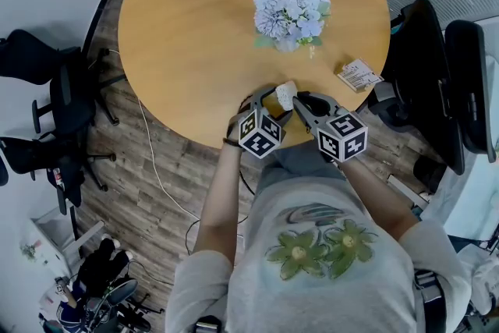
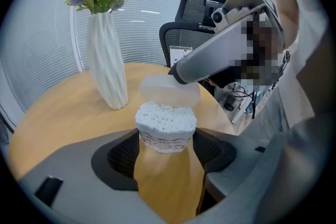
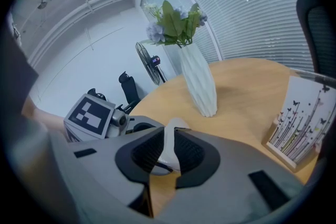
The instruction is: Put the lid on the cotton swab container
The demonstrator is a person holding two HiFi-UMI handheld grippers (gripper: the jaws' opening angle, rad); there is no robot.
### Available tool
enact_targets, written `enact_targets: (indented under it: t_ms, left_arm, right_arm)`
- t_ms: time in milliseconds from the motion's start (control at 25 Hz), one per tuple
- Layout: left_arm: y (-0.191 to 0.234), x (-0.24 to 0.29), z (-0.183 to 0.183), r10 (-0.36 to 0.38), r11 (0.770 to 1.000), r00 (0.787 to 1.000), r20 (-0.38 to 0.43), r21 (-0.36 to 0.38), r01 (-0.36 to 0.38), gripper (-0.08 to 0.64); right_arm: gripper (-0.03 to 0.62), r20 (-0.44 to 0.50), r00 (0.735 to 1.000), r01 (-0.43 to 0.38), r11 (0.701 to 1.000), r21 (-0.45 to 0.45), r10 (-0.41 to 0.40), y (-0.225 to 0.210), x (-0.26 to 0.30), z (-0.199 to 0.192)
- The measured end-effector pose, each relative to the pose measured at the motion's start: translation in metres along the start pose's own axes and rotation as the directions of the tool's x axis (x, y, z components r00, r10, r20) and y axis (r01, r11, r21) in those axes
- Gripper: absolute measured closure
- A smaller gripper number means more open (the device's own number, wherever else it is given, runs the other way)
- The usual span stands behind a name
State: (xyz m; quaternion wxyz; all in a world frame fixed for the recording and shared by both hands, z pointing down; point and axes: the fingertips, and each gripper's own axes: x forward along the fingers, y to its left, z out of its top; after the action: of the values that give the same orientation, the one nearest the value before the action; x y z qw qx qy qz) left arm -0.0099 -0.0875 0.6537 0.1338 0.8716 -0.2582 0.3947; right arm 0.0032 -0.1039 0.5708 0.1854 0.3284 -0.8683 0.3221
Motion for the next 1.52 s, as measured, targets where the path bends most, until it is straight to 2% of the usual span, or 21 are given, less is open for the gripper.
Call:
enact_targets:
  t_ms: [440,1160,1200,1240,1280,1520]
  left_arm:
    - [0.000,0.000,0.000,0.009,1.000,1.000,0.004,-0.013,-0.008,0.238]
    - [0.000,-0.002,0.000,0.014,0.999,1.000,0.010,-0.033,-0.014,0.238]
    - [0.000,-0.002,0.000,0.014,0.999,1.000,0.011,-0.034,-0.014,0.238]
    - [0.000,-0.002,0.000,0.015,0.999,1.000,0.011,-0.036,-0.014,0.238]
    - [-0.001,-0.002,0.000,0.015,0.999,1.000,0.012,-0.038,-0.014,0.238]
    - [-0.001,-0.002,0.001,0.015,0.999,1.000,0.019,-0.043,-0.015,0.239]
  right_arm:
    - [0.531,-0.010,1.000,0.008,0.998,-0.059,-0.008,0.004,0.002,-0.001]
    - [0.532,-0.048,0.999,0.006,0.994,-0.106,-0.012,0.015,0.012,-0.007]
    - [0.537,-0.055,0.998,0.014,0.994,-0.105,-0.020,0.013,0.012,-0.009]
    - [0.577,-0.060,0.998,0.024,0.994,-0.104,-0.031,0.011,0.013,-0.010]
    - [0.589,-0.064,0.997,0.032,0.994,-0.104,-0.039,0.010,0.014,-0.010]
    - [0.589,-0.077,0.996,0.041,0.993,-0.109,-0.049,0.007,0.017,-0.011]
